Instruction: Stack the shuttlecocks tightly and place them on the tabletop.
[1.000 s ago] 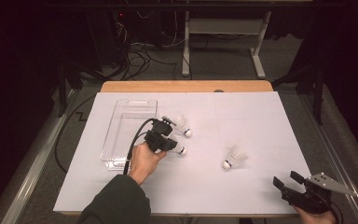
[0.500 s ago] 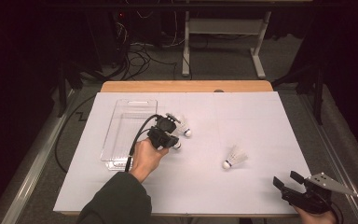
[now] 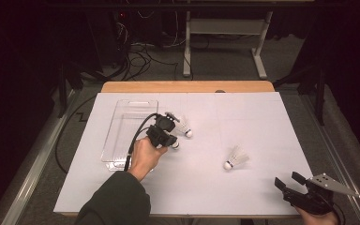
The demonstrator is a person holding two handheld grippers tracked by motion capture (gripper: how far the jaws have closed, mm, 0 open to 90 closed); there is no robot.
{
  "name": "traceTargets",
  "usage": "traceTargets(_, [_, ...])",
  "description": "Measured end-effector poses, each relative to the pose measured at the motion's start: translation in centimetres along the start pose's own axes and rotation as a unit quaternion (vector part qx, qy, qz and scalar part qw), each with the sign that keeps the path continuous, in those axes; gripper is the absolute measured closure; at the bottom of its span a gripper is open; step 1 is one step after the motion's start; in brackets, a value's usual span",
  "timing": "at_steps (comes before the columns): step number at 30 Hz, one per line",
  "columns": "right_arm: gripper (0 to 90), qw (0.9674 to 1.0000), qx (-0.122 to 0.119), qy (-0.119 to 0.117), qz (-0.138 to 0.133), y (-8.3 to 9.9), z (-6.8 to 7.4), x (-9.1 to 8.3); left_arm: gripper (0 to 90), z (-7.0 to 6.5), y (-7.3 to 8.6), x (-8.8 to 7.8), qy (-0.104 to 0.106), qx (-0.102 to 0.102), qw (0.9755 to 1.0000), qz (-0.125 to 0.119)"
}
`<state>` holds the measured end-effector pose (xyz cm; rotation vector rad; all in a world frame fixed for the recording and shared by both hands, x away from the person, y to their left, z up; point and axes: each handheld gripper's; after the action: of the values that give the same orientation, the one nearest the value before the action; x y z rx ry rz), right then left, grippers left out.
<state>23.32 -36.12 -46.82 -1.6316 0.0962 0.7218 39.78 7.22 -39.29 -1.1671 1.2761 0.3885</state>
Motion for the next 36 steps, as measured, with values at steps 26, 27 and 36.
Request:
traceTargets(26, [26.8,1.0,0.002,0.0,0.0,-0.01,0.02,0.01,89.1,0.42,-0.63,-0.03,-0.018,-0.003,0.9997,0.016])
traceTargets(27, [26.7,1.0,0.002,0.0,0.0,-0.01,0.01,0.01,89.1,0.38,-0.68,0.01,-0.015,-0.005,0.9998,0.015])
traceTargets(36, [26.7,1.0,0.002,-0.001,0.002,0.0,0.01,0.06,88.6,0.09,-0.93,0.29,-0.007,-0.002,0.9999,0.01])
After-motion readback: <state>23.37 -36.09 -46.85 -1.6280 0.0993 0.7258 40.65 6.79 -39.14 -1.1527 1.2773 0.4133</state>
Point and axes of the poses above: each handheld gripper's, and its own axes: x roughly forward along the jaws, y roughly out of its underside, z roughly to its left, and after that the axes turned 9 degrees about -x, right-handed
